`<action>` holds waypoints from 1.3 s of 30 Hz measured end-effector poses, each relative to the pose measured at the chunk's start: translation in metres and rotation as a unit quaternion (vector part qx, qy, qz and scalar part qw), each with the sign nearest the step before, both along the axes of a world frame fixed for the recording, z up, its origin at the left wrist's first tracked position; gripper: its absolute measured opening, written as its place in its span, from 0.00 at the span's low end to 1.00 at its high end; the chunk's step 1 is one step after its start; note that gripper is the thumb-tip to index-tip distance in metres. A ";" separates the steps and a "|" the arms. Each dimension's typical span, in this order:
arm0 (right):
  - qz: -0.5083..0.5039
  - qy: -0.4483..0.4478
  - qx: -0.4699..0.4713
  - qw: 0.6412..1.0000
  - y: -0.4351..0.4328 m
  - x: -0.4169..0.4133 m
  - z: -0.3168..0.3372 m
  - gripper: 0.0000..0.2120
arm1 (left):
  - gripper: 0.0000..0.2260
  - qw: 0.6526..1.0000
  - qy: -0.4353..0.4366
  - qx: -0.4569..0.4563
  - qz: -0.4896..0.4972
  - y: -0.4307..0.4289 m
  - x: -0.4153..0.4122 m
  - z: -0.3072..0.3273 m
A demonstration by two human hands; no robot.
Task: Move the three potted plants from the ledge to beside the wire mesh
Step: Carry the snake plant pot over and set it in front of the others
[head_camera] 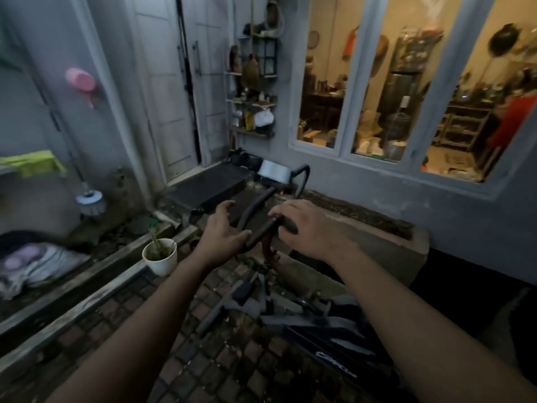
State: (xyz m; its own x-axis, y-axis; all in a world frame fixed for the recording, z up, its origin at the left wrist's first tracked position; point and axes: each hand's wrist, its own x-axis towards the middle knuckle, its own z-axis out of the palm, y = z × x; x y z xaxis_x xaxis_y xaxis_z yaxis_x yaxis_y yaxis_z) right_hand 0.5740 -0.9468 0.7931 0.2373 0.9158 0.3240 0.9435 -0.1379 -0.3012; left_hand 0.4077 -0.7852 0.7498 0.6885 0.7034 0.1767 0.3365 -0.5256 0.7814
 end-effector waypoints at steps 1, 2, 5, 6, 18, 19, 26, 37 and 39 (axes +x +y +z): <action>0.012 -0.002 -0.004 1.000 0.022 0.017 -0.008 0.18 | 0.37 1.000 0.023 0.000 0.005 0.011 0.021 -0.010; 0.024 -0.005 -0.011 1.000 0.045 0.035 -0.018 0.19 | 0.40 0.999 0.044 -0.003 0.013 0.023 0.043 -0.020; 0.052 -0.001 -0.048 0.998 0.114 0.080 -0.047 0.20 | 0.38 0.996 0.081 -0.013 0.024 0.055 0.102 -0.053; 0.061 -0.009 -0.068 0.996 0.135 0.092 -0.057 0.19 | 0.35 0.996 0.077 -0.029 0.029 0.061 0.116 -0.065; 0.070 -0.165 -0.060 0.982 0.245 0.111 -0.100 0.24 | 0.21 0.996 0.037 -0.077 -0.029 0.116 0.118 -0.123; 0.085 -0.197 -0.077 0.974 0.249 0.111 -0.098 0.25 | 0.21 0.995 0.028 -0.082 -0.045 0.120 0.117 -0.123; 0.051 -0.182 -0.182 0.965 0.266 0.114 -0.088 0.26 | 0.12 0.976 0.020 -0.193 -0.100 0.140 0.122 -0.130; -0.069 -0.086 -0.271 0.956 0.317 0.084 -0.085 0.16 | 0.23 0.953 0.062 -0.131 -0.266 0.257 0.078 -0.116; -0.068 -0.045 -0.240 0.967 0.348 0.078 -0.090 0.13 | 0.25 0.966 0.057 -0.116 -0.224 0.298 0.072 -0.110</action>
